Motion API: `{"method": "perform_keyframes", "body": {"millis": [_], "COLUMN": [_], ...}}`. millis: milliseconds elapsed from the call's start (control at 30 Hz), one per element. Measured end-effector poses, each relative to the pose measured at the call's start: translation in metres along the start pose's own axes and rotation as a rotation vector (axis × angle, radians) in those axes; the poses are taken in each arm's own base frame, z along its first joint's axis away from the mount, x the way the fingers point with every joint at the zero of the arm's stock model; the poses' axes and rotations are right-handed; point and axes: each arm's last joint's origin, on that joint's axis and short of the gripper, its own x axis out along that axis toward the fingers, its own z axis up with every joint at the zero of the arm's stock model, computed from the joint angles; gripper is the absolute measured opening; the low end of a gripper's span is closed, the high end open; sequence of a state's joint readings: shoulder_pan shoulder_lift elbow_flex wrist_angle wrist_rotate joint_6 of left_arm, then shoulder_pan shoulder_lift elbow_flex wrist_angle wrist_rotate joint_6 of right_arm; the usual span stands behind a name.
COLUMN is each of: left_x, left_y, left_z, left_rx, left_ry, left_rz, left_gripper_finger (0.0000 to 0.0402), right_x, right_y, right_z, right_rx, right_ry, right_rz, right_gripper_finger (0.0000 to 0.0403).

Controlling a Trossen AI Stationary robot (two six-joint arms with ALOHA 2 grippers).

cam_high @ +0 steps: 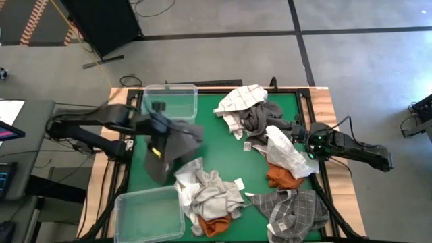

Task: Sort towels by color in basket
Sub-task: Put the black towel into the top transparent bin

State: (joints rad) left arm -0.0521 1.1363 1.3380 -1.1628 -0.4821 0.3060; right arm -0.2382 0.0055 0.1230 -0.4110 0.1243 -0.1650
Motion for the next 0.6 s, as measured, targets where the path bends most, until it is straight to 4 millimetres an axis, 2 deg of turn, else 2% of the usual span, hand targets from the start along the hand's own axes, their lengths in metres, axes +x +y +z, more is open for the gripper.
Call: {"method": "perform_keyframes", "body": {"millis": [100,267,600], "left_x": [-0.021,-0.044,-0.065], "left_y": [0.013,0.03,0.055], "left_z": [-0.003,-0.001,0.018], "left_rx": [-0.037,-0.082,-0.075], "left_ry": [-0.053,-0.129,-0.231], "left_rz": [0.12,0.299,0.614], "left_gripper_finger": [0.0001,0.0001,0.0], "right_x": [0.0,0.0,0.0], "right_y": [0.0,0.0,0.0], "right_z": [0.0,0.0,0.0], "right_rx": [0.0,0.0,0.0], "right_ry": [0.0,0.0,0.0], "right_rz": [0.0,0.0,0.0], "right_gripper_finger": [0.0217,0.0217,0.0217]}}
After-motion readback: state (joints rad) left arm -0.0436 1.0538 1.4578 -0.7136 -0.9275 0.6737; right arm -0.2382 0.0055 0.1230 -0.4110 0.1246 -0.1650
